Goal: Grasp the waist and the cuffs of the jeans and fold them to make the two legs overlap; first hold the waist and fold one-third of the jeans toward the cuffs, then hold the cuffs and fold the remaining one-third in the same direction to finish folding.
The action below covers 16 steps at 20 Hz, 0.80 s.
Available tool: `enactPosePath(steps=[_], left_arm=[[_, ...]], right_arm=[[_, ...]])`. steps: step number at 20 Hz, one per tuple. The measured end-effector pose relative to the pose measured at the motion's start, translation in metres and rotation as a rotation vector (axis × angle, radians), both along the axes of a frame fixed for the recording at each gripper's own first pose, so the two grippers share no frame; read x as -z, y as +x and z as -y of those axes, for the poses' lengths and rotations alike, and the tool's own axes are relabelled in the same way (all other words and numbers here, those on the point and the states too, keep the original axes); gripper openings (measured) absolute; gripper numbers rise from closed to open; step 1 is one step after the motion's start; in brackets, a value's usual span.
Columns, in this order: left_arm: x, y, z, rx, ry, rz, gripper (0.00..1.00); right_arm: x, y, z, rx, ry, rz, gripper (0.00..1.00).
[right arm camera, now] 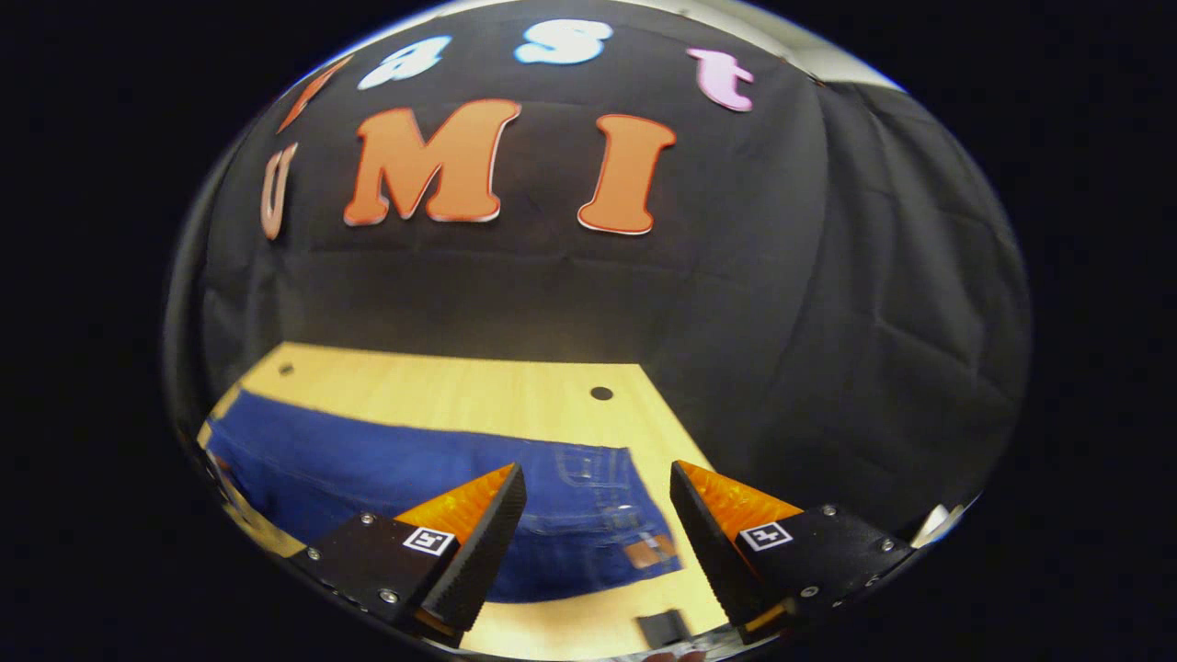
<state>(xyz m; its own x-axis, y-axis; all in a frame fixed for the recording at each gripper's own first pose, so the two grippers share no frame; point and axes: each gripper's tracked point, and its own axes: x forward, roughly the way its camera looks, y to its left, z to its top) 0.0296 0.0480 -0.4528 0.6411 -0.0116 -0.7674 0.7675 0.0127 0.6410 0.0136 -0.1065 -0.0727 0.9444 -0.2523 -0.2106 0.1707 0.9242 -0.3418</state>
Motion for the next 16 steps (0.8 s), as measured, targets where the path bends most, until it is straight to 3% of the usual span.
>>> enactPosePath(steps=[3,9,12,16], left_arm=[[-0.009,-0.006,-0.002,0.01,0.031,0.002,0.05],[-0.002,-0.006,-0.004,0.01,0.075,-0.005,0.04],[-0.001,-0.005,-0.005,0.006,0.084,-0.001,0.04],[0.0,-0.006,-0.006,-0.008,0.073,-0.008,0.04]], right_arm=[[0.021,-0.001,0.027,-0.069,-0.388,-0.065,0.98],[0.127,-0.027,0.032,-0.345,-0.885,-0.315,0.98],[0.167,-0.027,0.025,-0.448,-1.024,-0.378,0.98],[0.203,-0.014,0.025,-0.542,-1.113,-0.436,0.98]])
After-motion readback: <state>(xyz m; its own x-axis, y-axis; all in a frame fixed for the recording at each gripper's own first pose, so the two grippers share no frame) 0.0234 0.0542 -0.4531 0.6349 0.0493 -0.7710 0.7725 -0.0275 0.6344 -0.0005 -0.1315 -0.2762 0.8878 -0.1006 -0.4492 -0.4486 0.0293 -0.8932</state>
